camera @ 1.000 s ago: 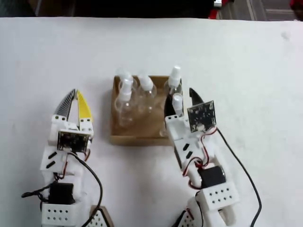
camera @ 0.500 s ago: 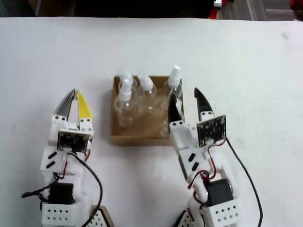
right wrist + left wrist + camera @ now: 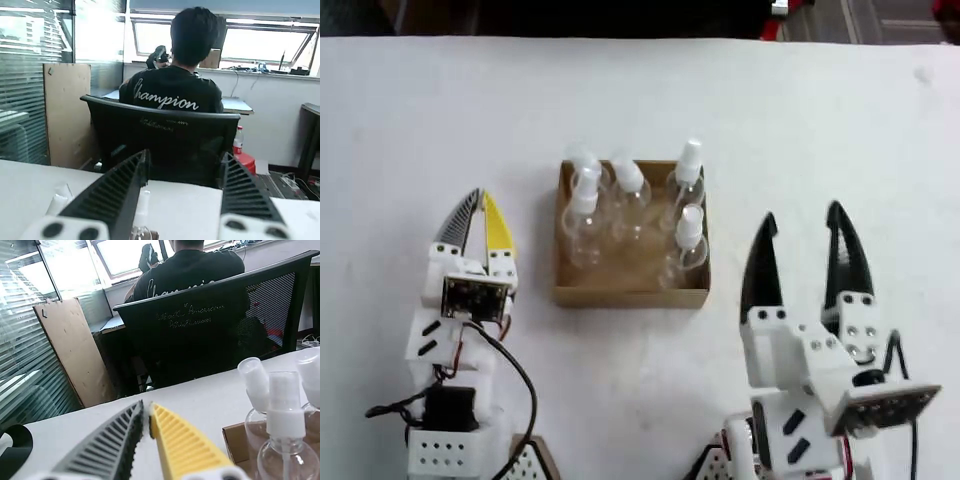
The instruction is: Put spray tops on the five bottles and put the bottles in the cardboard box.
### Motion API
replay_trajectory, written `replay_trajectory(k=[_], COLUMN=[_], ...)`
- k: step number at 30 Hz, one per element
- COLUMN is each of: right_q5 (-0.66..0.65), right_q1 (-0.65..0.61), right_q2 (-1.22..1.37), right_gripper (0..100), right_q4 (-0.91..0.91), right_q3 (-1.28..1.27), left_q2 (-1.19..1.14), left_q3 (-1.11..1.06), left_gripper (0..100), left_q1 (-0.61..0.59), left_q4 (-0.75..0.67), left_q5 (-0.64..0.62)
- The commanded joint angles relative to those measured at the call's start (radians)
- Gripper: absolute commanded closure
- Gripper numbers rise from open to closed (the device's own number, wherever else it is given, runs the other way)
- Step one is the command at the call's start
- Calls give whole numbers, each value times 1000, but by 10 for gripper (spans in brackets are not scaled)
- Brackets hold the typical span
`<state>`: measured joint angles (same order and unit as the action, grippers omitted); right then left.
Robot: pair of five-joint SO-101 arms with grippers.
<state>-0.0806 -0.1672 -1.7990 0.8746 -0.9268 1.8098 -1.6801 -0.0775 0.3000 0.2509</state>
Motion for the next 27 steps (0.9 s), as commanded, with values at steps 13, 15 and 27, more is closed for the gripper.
replay_trajectory(k=[13,15,27], right_q5=[-5,-5,5], right_q1=[142,139,143], right_q2=[-7,-7,-7], right_gripper=[801,801,801], right_q4=[372,417,456], right_q3=[322,316,94], left_q2=[19,19,19], left_q3=[535,594,612], left_gripper=[979,979,979], left_q1=[-88,-94,-90], left_q4=[362,436,841], left_q5=[12,12,12])
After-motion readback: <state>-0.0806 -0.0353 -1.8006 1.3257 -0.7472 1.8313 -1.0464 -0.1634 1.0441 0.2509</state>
